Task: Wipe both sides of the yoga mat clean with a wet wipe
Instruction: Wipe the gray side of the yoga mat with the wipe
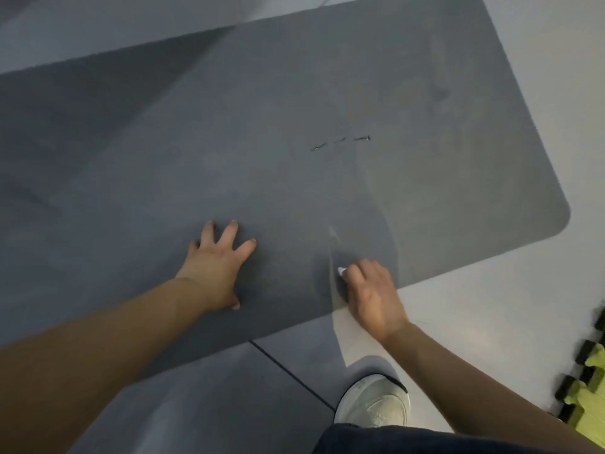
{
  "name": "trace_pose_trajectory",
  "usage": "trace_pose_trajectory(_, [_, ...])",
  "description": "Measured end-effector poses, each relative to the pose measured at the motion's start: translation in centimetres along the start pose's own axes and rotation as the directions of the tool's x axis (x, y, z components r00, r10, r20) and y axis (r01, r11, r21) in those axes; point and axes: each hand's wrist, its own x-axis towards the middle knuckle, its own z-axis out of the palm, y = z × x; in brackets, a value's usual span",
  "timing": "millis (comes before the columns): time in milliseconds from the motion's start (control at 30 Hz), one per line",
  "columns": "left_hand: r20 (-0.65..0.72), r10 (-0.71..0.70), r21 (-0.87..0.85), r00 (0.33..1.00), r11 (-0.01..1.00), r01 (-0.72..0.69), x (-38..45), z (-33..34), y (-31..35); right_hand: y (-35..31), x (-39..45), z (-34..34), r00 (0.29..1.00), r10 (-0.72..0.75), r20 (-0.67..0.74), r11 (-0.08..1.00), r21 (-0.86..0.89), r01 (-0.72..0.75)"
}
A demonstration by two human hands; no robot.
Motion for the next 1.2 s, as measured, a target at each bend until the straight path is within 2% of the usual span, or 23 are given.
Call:
trace_pose_trajectory(67, [-0.046,0.006,0.021,0.999,1.0,-0.005,0.1,-0.6,0.1,0.0,-0.1,-0.5,0.994,0.105,-0.017,0.994,-0.001,-0.105])
trace_pose_trajectory(133, [-0.096,0.012,0.015,0.995,1.0,-0.01,0.2,-0.8,-0.1,-2.3,0.0,0.7,0.996,0.093,-0.017,0.994,0.057,-0.092])
trace_pose_trajectory(200, [-0.111,0.018,0.001,0.994,1.0,-0.018,0.0,-0.6,-0.4,-6.1,-0.4,2.7,0.995,-0.087,0.042,0.99,0.112,0.082])
trace_pose_trajectory(300, [-0.115,0.025,-0.02,0.993,0.999,-0.028,-0.3,-0.3,-0.8,-10.1,-1.3,4.7,0.923,-0.354,0.15,0.931,0.152,0.332])
trace_pose_trajectory(400, [-0.119,0.05,-0.012,0.992,0.999,-0.052,-0.4,-0.4,-1.3,-7.9,-0.9,4.0,0.915,-0.379,0.135,0.923,0.13,0.363])
trace_pose_trajectory(467, [-0.129,0.057,0.002,0.99,0.998,-0.057,-0.4,-0.5,-1.5,-3.8,-0.6,2.5,0.955,-0.282,0.089,0.958,0.072,0.276])
trace_pose_trajectory(567, [-0.149,0.042,0.003,0.988,0.999,-0.042,-0.4,-0.7,-1.5,4.1,-0.6,-1.1,0.997,0.008,-0.074,0.999,-0.034,-0.011])
trace_pose_trajectory(667, [-0.124,-0.036,-0.046,0.992,0.998,0.03,0.1,-1.0,-1.6,7.2,-0.5,-3.4,0.922,0.317,-0.221,0.944,-0.015,-0.328])
trace_pose_trajectory(733, [-0.083,-0.096,-0.076,0.992,0.993,0.09,0.3,-1.1,-1.8,5.0,-0.2,-2.0,0.912,0.341,-0.227,0.938,0.02,-0.345])
trace_pose_trajectory(800, [-0.042,-0.125,-0.097,0.991,0.988,0.121,0.6,-1.0,-2.1,0.5,0.0,0.6,0.969,0.201,-0.141,0.978,0.081,-0.192])
trace_pose_trajectory(867, [-0.032,-0.119,-0.123,0.992,0.986,0.114,0.8,-0.8,-2.7,-4.6,0.0,2.9,0.997,-0.071,-0.032,0.991,0.111,0.074])
trace_pose_trajectory(933, [-0.068,-0.09,-0.11,0.994,0.991,0.082,1.1,-0.9,-3.5,-7.9,-0.3,3.9,0.945,-0.319,0.077,0.943,0.124,0.308])
trace_pose_trajectory(967, [-0.09,-0.077,-0.086,0.993,0.994,0.07,1.1,-1.2,-3.9,-8.2,-0.3,4.1,0.912,-0.395,0.108,0.914,0.143,0.379])
trace_pose_trajectory(1033, [-0.121,-0.066,-0.043,0.99,0.997,0.061,1.4,-1.8,-4.3,-6.3,0.5,3.6,0.889,-0.442,0.119,0.896,0.105,0.431])
trace_pose_trajectory(1100, [-0.124,-0.069,-0.034,0.99,0.997,0.065,1.6,-2.2,-4.3,-2.5,2.0,2.3,0.934,-0.35,0.076,0.936,0.059,0.346])
trace_pose_trajectory(1167, [-0.132,-0.075,-0.04,0.988,0.997,0.07,1.8,-2.3,-4.2,1.9,3.7,0.2,0.99,-0.13,-0.055,0.991,0.009,0.13])
trace_pose_trajectory(1200, [-0.138,-0.078,-0.04,0.987,0.997,0.073,1.9,-2.3,-4.2,3.9,4.4,-0.8,0.992,-0.003,-0.13,1.0,-0.015,0.001])
